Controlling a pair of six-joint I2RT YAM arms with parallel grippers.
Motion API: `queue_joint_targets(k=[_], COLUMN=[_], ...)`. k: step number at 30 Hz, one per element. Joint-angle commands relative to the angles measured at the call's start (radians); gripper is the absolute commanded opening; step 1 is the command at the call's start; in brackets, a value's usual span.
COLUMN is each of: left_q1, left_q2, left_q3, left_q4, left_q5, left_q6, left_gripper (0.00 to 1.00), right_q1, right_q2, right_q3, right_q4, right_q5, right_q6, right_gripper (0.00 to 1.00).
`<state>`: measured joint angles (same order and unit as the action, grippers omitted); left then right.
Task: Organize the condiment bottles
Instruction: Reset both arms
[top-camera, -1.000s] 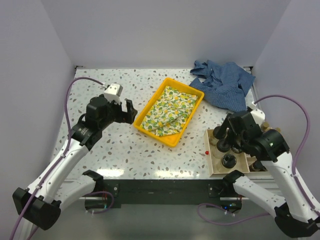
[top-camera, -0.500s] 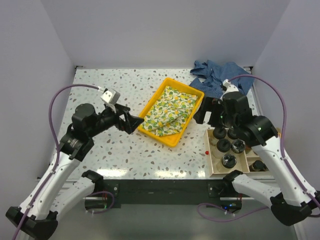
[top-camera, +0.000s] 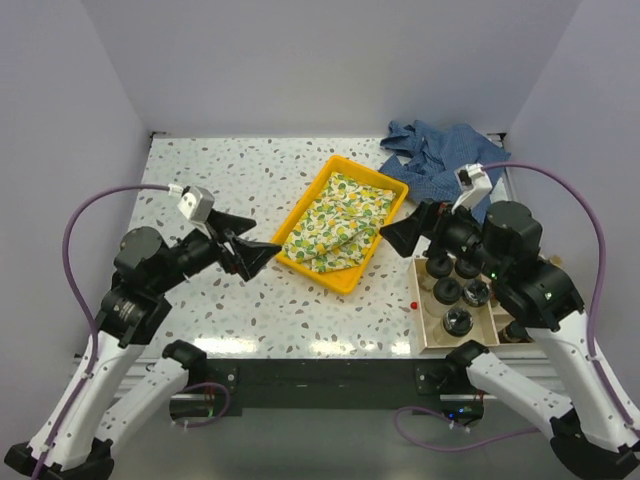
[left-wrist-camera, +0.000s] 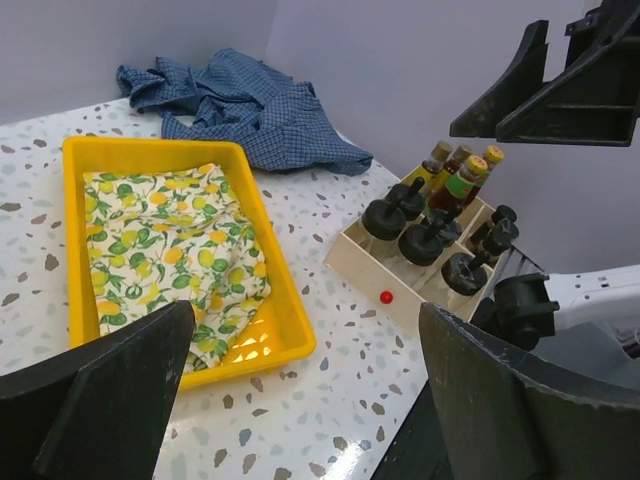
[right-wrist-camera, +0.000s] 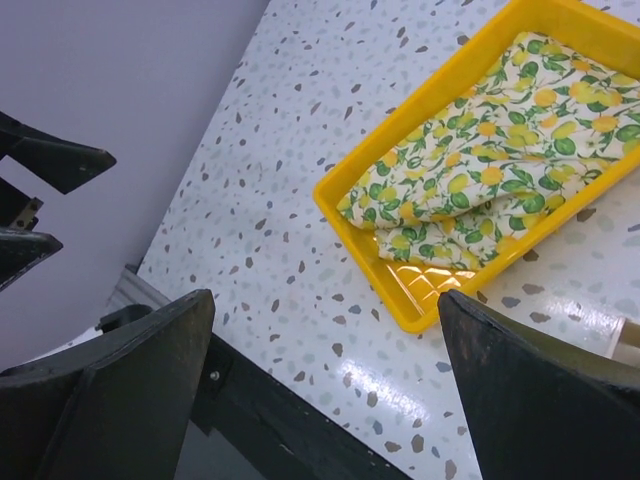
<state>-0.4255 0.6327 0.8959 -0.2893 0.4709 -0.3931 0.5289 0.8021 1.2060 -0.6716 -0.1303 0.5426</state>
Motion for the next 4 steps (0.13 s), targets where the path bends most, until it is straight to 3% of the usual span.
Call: queue_joint_targets(k=[1, 4], left_q1=[0.007, 0.005], left_q2=[0.007, 0.021], left_q3=[0.031, 0.044], left_q4=[0.042, 0.039], left_q5=[0.025, 0.034], left_q6=[-0.032, -0.03], left_gripper=[1.0, 1.0], right_q1=[-0.001, -0.001], right_q2=[-0.006, -0.014], right_q3=[-0.019, -0.023], right_q4=[0.053, 0.055], right_q5=[-0.051, -0.048], right_q6=[-0.024, -0.023], right_gripper=[0.99, 0.99])
